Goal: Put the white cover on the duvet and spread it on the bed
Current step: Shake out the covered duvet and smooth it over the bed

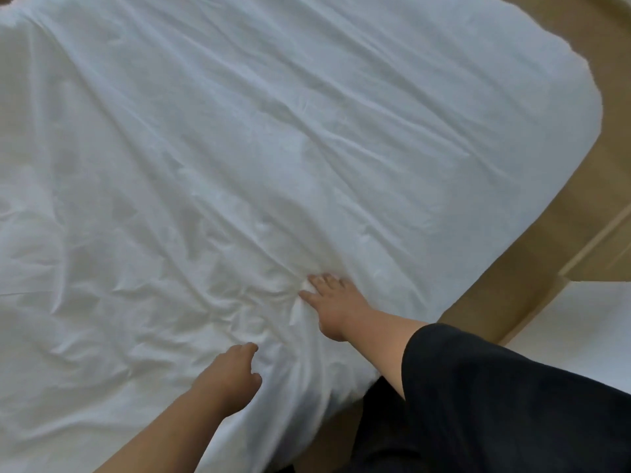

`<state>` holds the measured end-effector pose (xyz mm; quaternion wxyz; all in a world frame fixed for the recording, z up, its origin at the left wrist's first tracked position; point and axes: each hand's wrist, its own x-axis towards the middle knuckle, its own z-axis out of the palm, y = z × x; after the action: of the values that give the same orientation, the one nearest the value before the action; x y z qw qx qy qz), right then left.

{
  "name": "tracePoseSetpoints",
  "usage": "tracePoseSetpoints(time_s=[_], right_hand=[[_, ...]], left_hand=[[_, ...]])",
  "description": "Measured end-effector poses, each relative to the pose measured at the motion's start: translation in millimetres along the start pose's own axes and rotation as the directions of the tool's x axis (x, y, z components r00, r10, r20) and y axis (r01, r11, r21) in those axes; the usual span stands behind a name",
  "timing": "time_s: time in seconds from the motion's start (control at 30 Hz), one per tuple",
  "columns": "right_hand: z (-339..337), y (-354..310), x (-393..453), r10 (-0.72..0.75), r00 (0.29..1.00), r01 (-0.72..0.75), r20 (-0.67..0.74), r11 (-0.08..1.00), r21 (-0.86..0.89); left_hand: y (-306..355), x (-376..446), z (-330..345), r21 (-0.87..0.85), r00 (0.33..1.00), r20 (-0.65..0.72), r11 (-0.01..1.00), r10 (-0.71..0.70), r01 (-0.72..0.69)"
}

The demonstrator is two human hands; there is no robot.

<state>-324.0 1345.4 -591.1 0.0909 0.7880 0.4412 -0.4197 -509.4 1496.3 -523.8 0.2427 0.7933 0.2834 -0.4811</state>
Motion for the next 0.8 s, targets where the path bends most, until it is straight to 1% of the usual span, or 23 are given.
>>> tracePoseSetpoints(time_s=[0.1,0.17,0.2,0.23,0.27,0.3,0.33,0.37,0.4,0.43,0.47,0.5,0.53,0.57,0.6,0.63,0.67,0.7,0.73,0.77,0.8], right_hand=[[-14,130,13,0.154,0.987,-0.152,-0.044,0.988,0.040],[-29,221,4,0.312,0.950,-0.308,-0.031,0.948,0.081],[-35,265,-6,0.414,0.910,-0.412,0.000,0.906,0.096],[-41,305,-16,0.522,0.851,-0.526,0.063,0.840,0.134],[-48,340,-26,0.618,0.771,-0.637,0.152,0.748,0.186],[-57,367,-35,0.682,0.692,-0.722,0.236,0.654,0.226],[-66,386,-41,0.717,0.652,-0.758,0.247,0.607,0.237],[-74,396,-43,0.732,0.657,-0.752,0.179,0.618,0.232],[-83,396,-41,0.716,0.695,-0.708,0.064,0.666,0.234],[-91,388,-36,0.656,0.752,-0.624,-0.066,0.741,0.247],[-100,374,-30,0.567,0.809,-0.516,-0.155,0.811,0.276],[-109,354,-23,0.452,0.870,-0.386,-0.196,0.873,0.299],[-116,333,-14,0.307,0.929,-0.239,-0.209,0.924,0.298],[-121,309,-5,0.143,0.971,-0.092,-0.191,0.963,0.253],[-125,288,2,-0.014,0.990,0.039,-0.142,0.985,0.169],[-129,274,8,-0.137,0.988,0.143,-0.079,0.986,0.088],[-132,273,13,-0.209,0.978,0.210,-0.020,0.977,0.040],[-138,284,16,-0.223,0.975,0.223,0.023,0.975,0.000],[-143,307,19,-0.170,0.985,0.171,0.038,0.984,-0.056],[-150,337,18,-0.039,0.999,0.041,0.025,0.994,-0.100],[-160,374,13,0.169,0.986,-0.169,-0.006,0.981,-0.097]], left_hand=[[80,42,-22,-0.033,0.998,-0.025,0.998,-0.053,0.052],[142,73,-39,-0.040,0.999,-0.028,0.999,-0.038,0.037],[173,86,-47,-0.038,1.000,-0.025,0.999,-0.017,0.016],[203,97,-55,-0.050,1.000,-0.026,0.999,0.003,-0.005],[231,106,-63,-0.070,0.999,-0.032,0.997,0.026,-0.028],[257,114,-71,-0.088,0.998,-0.044,0.995,0.050,-0.054],[280,120,-80,-0.105,0.995,-0.063,0.991,0.075,-0.081],[300,125,-88,-0.122,0.992,-0.084,0.987,0.099,-0.109],[315,128,-95,-0.130,0.987,-0.102,0.982,0.123,-0.135],[326,131,-100,-0.128,0.984,-0.110,0.980,0.140,-0.153],[332,133,-104,-0.119,0.984,-0.108,0.980,0.145,-0.157],[333,134,-106,-0.106,0.986,-0.094,0.984,0.137,-0.147],[332,136,-108,-0.091,0.990,-0.077,0.988,0.121,-0.128],[328,137,-110,-0.083,0.993,-0.063,0.991,0.101,-0.106],[322,136,-112,-0.076,0.995,-0.057,0.994,0.079,-0.083],[315,135,-115,-0.066,0.997,-0.053,0.996,0.055,-0.059],[308,132,-117,-0.055,0.999,-0.044,0.998,0.031,-0.033],[301,129,-120,-0.048,1.000,-0.030,0.999,0.007,-0.009],[294,124,-122,-0.043,1.000,-0.016,0.999,-0.011,0.010],[287,119,-125,-0.037,1.000,-0.007,0.999,-0.021,0.021],[281,115,-129,-0.031,1.000,-0.003,0.999,-0.024,0.023]])
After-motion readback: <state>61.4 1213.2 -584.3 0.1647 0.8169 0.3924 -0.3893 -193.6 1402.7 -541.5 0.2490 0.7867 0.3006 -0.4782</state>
